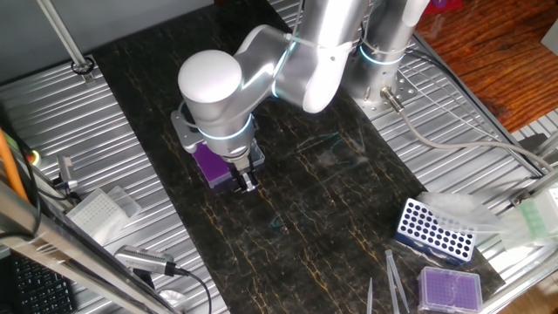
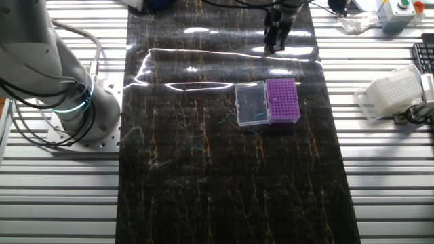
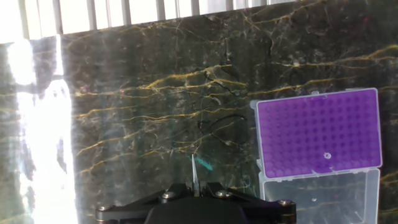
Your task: Insert a small pipette tip into the holder for small pipette tips
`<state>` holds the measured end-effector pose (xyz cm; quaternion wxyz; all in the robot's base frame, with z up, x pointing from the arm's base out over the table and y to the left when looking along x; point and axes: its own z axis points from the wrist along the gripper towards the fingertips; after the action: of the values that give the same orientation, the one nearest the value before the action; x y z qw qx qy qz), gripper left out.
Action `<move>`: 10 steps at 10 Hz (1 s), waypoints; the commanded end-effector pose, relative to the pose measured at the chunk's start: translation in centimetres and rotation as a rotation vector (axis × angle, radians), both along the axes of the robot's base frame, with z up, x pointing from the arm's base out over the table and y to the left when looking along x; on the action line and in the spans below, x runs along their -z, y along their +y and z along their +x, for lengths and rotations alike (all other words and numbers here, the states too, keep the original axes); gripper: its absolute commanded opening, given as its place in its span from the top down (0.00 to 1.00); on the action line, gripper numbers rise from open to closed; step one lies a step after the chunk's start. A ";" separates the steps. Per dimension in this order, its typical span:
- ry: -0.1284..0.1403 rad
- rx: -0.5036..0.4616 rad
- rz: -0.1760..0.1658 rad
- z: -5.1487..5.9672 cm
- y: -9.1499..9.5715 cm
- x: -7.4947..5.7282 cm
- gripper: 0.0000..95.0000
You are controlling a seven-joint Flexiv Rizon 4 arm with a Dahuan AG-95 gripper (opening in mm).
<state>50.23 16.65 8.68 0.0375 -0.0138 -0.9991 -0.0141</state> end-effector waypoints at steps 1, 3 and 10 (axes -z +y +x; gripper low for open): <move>0.003 0.004 0.001 0.1 0.0 -0.2 1.00; -0.002 0.014 0.008 0.2 0.1 -0.3 1.00; 0.002 0.055 0.009 1.3 3.4 -1.3 1.00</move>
<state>51.77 20.24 9.96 0.0381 -0.0425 -0.9982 -0.0193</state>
